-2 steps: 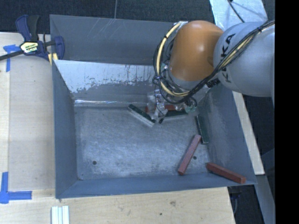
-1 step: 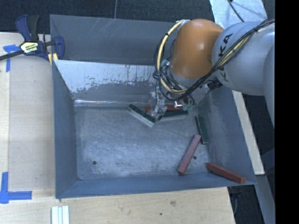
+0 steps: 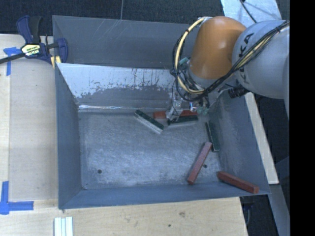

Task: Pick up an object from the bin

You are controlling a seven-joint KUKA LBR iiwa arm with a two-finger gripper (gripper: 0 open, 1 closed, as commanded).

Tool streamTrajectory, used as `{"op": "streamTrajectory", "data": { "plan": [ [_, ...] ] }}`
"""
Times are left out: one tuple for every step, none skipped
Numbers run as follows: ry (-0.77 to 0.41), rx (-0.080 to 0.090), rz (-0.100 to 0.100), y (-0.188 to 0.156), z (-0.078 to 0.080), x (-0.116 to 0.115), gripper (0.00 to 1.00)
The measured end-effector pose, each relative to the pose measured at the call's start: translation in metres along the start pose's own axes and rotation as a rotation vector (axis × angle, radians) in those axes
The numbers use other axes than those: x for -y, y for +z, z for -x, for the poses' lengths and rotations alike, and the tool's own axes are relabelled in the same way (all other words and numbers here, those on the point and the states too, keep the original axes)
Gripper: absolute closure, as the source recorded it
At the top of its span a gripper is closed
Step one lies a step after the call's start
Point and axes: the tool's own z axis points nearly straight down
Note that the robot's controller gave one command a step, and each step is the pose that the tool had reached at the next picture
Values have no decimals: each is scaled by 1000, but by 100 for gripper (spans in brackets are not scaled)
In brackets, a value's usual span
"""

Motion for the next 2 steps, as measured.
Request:
{"op": "streamTrajectory", "data": {
  "plan": [
    [158, -9, -4, 8, -14, 84, 100],
    [171, -4, -1, 3, -4, 83, 100]
  ]
}}
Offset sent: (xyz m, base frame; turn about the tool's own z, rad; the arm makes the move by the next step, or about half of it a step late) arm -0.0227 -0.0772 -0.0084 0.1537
